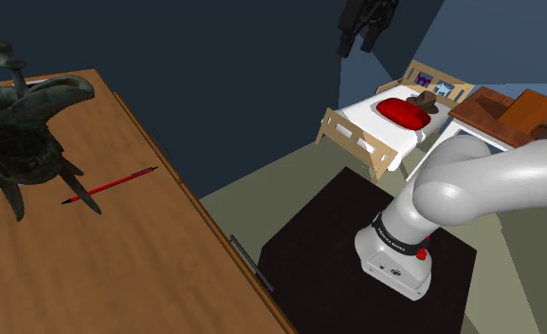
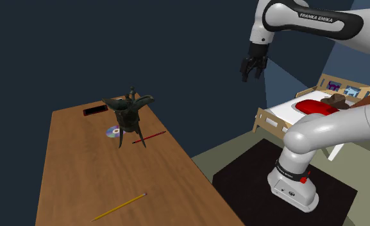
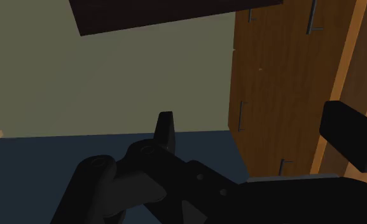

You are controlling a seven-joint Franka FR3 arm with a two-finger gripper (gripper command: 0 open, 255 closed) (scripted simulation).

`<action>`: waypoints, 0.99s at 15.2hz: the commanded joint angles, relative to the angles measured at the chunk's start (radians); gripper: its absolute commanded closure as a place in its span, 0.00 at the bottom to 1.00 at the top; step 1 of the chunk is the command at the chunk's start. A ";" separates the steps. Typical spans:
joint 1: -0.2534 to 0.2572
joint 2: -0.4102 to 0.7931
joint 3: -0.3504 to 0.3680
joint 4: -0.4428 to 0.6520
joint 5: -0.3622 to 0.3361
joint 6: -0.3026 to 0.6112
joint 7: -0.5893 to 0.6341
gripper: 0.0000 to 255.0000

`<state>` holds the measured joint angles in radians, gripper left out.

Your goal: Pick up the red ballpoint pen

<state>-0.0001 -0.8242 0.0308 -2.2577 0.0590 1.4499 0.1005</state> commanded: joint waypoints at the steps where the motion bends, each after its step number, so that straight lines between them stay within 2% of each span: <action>1: 0.000 0.000 0.000 0.000 0.000 0.000 0.000 0.00; 8: 0.083 0.224 0.000 0.035 -0.010 0.176 -0.187 0.00; 15: 0.156 0.455 0.021 0.119 -0.013 0.310 -0.361 0.00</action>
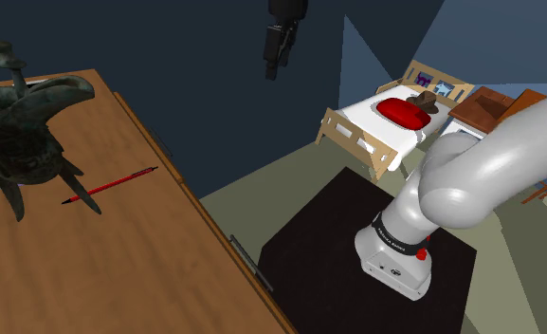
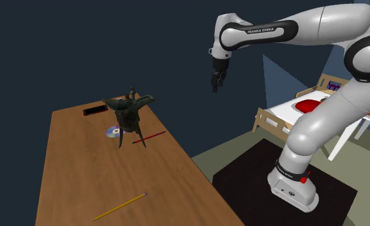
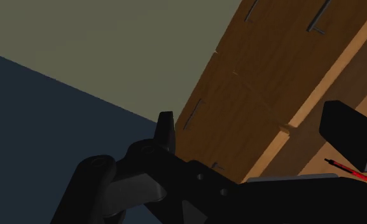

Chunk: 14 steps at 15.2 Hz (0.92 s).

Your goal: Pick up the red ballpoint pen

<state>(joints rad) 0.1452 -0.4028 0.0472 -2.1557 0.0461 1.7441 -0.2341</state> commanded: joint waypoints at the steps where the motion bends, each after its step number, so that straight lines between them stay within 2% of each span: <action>1: 0.021 0.066 0.010 0.032 -0.001 0.032 -0.049 0.00; 14: 0.136 0.463 0.105 0.267 -0.043 0.171 -0.317 0.00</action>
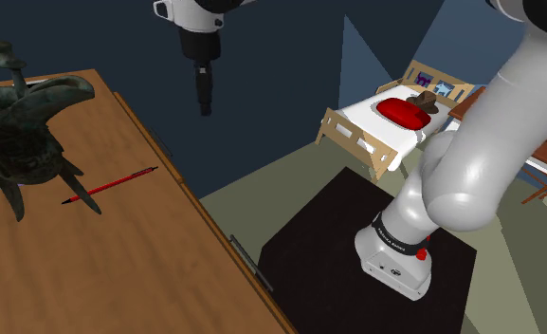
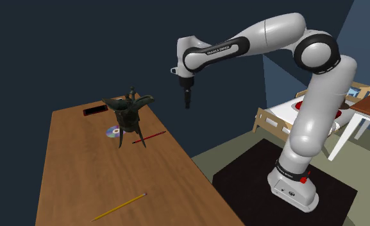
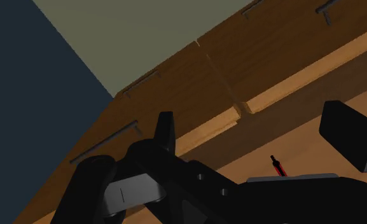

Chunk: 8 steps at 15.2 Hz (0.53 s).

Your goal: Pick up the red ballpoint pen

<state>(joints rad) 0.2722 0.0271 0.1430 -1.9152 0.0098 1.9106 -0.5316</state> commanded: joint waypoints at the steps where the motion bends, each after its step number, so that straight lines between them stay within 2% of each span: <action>1: 0.018 0.061 0.018 0.046 -0.013 0.012 -0.038 0.00; 8: 0.087 0.248 0.080 0.181 -0.071 0.047 -0.154 0.00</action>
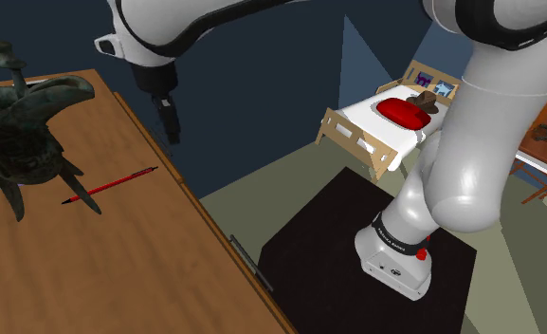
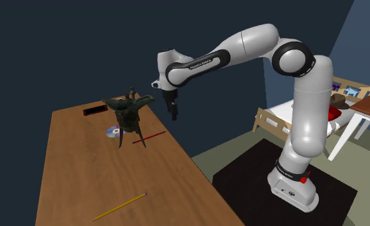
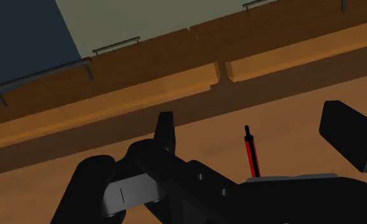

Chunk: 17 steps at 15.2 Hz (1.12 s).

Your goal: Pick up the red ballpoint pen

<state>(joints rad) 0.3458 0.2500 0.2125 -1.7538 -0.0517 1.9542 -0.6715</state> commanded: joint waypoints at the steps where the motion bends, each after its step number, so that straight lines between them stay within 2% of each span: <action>1: 0.024 0.050 0.019 0.038 -0.019 0.008 -0.030 0.00; 5: 0.061 0.129 0.046 0.096 -0.052 0.019 -0.081 0.00; 12: 0.064 0.167 0.040 0.046 -0.065 0.105 -0.073 0.00; 14: 0.064 0.167 0.040 0.046 -0.065 0.105 -0.073 0.00; 15: 0.064 0.166 0.040 0.046 -0.065 0.105 -0.073 1.00; 17: 0.064 0.166 0.040 0.046 -0.064 0.105 -0.073 1.00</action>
<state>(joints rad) 0.4084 0.4123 0.2516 -1.7057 -0.1170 2.0604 -0.7443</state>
